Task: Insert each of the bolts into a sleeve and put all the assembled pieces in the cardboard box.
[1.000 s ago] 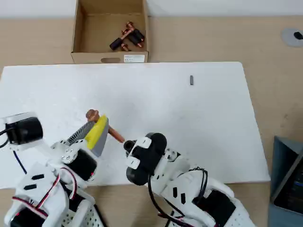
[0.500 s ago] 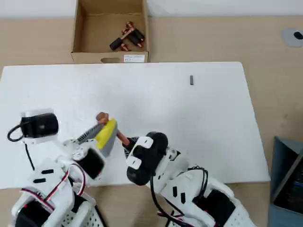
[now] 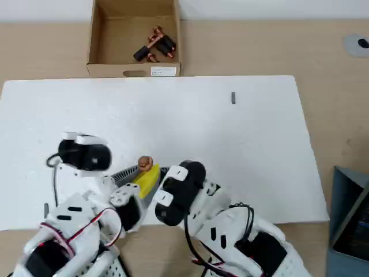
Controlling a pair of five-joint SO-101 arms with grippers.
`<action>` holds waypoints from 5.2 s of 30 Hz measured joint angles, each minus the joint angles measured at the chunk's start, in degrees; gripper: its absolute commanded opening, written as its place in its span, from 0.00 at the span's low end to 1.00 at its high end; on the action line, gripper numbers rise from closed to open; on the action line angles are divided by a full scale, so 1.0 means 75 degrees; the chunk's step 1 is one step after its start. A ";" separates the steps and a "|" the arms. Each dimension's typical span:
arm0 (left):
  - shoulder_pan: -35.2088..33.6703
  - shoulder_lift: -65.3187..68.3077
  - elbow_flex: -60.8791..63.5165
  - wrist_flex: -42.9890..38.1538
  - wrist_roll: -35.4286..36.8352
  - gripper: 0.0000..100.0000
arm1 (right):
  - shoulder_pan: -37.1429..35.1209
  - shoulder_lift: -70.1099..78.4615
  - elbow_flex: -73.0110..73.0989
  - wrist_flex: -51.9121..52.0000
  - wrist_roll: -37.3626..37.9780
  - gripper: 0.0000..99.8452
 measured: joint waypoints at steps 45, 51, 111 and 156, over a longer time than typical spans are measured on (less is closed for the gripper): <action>-0.0821 -0.0012 -0.2555 0.2391 -0.0305 0.01 | -0.0047 0.0000 0.0211 0.0000 0.0012 0.01; -0.2075 -0.0012 -0.2637 0.2391 -0.0891 0.00 | 0.0469 0.0000 0.0211 0.0105 0.0012 0.01; -0.6341 0.0023 0.3563 0.1067 -0.3259 0.01 | 0.3704 1.5953 -1.1147 -0.4782 0.2497 0.01; -0.6341 0.0023 0.3563 0.1067 -0.3259 0.01 | 0.3704 2.1790 -2.1744 0.0410 0.3446 0.01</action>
